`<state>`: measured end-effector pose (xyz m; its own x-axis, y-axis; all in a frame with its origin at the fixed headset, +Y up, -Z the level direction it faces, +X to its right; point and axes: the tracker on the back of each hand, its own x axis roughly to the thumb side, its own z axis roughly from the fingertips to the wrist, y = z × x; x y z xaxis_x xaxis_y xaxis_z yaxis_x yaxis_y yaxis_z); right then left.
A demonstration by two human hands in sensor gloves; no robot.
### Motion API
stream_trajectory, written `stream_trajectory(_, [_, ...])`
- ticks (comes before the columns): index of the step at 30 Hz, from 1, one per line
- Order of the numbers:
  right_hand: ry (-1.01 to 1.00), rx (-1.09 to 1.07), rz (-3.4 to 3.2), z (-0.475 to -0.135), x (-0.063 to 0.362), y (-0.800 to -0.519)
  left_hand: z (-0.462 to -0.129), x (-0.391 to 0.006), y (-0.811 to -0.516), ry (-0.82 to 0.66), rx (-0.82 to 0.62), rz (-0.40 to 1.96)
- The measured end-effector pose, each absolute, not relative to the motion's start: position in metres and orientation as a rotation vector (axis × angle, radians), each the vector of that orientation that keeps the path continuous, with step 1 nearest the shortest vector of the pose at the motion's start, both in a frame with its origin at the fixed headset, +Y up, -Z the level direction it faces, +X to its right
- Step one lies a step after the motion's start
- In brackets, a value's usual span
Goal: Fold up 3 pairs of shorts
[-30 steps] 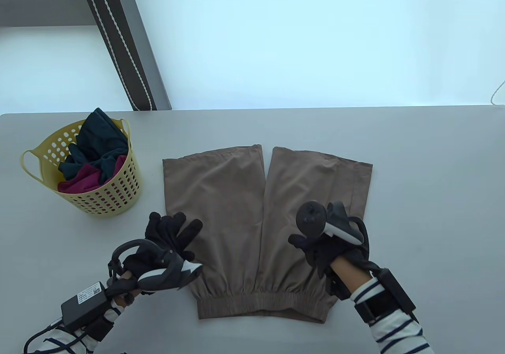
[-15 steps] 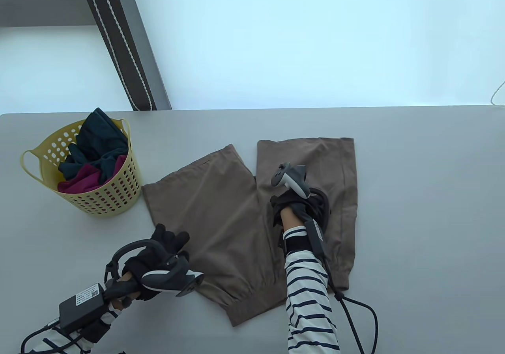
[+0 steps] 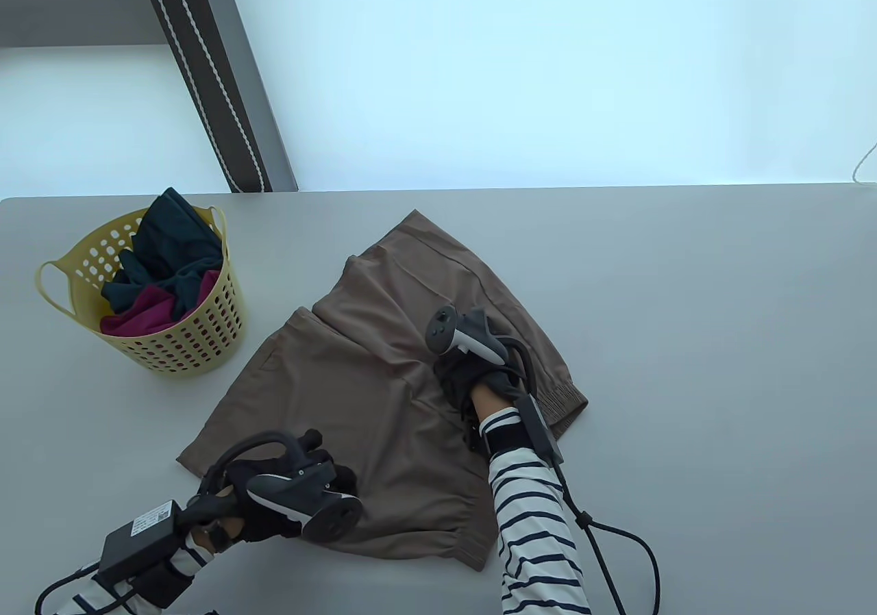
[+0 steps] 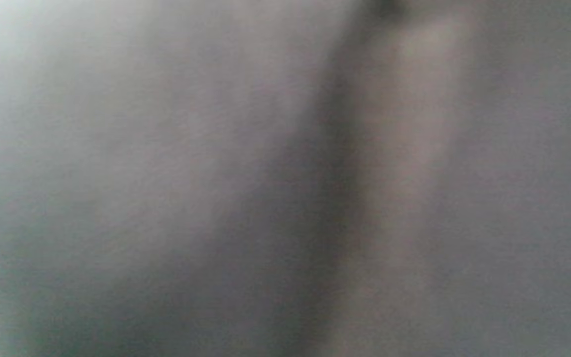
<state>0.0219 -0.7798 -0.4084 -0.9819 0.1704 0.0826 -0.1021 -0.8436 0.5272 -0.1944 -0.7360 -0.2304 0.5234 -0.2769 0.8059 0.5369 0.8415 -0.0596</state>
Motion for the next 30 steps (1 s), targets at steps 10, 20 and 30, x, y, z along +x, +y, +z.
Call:
stream_trajectory(10, [0.557, 0.203, 3.170, -0.367, 0.079, -0.711, -0.288, -0.257, -0.771, -0.427, -0.298, -1.015])
stream_trajectory(20, [1.191, 0.128, 3.218, -0.377, 0.103, -0.757, -0.286, -0.266, -0.739, -0.529, -0.507, -0.761])
stream_trajectory(30, [0.751, -0.424, 3.172, -0.419, 0.154, -0.775, -0.287, -0.260, -0.743, -0.617, -0.686, -0.470])
